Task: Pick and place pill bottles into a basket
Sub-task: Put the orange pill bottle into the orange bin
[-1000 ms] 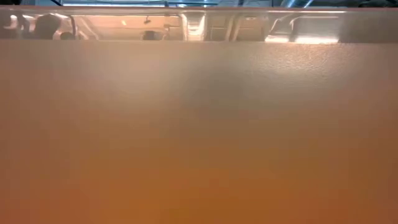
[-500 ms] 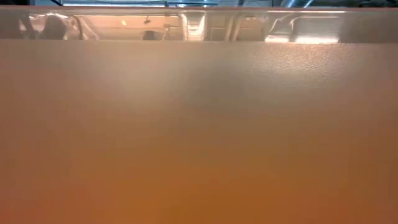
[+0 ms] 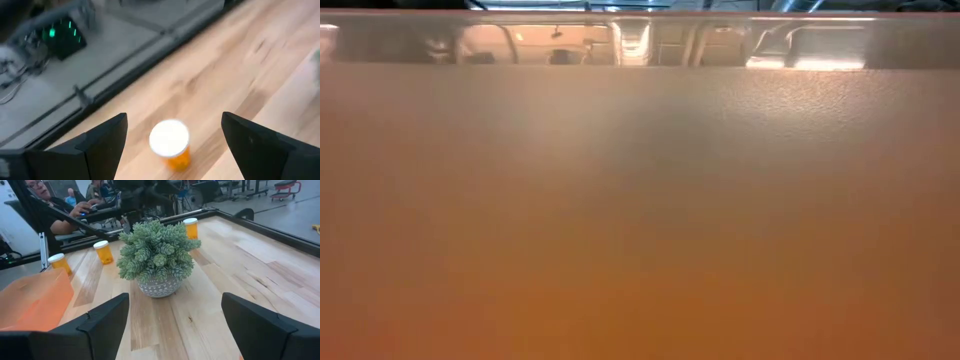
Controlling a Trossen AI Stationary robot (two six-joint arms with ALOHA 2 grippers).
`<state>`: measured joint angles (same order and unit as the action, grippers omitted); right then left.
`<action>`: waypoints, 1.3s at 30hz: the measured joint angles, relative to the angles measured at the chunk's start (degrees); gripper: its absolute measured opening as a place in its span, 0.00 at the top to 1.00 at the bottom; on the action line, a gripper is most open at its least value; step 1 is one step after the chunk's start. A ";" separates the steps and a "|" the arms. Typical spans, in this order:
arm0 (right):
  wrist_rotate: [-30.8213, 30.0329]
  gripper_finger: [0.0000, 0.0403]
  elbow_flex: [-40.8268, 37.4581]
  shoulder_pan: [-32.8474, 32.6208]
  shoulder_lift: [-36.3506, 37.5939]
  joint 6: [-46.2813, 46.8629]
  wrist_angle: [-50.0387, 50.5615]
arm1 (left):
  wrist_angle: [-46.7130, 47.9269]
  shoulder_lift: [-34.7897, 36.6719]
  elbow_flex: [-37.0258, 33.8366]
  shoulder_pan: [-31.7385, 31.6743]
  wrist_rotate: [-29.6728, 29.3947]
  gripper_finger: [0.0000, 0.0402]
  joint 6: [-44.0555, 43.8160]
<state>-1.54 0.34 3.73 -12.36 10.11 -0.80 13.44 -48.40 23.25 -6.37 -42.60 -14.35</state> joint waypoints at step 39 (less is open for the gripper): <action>-0.01 0.23 0.01 0.02 0.00 0.00 0.02 | 19.75 -32.54 20.83 -24.24 34.25 0.03 1.31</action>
<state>-1.55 0.36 3.75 -12.36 10.11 -0.78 33.19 -80.94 44.08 -30.62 -8.34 -13.04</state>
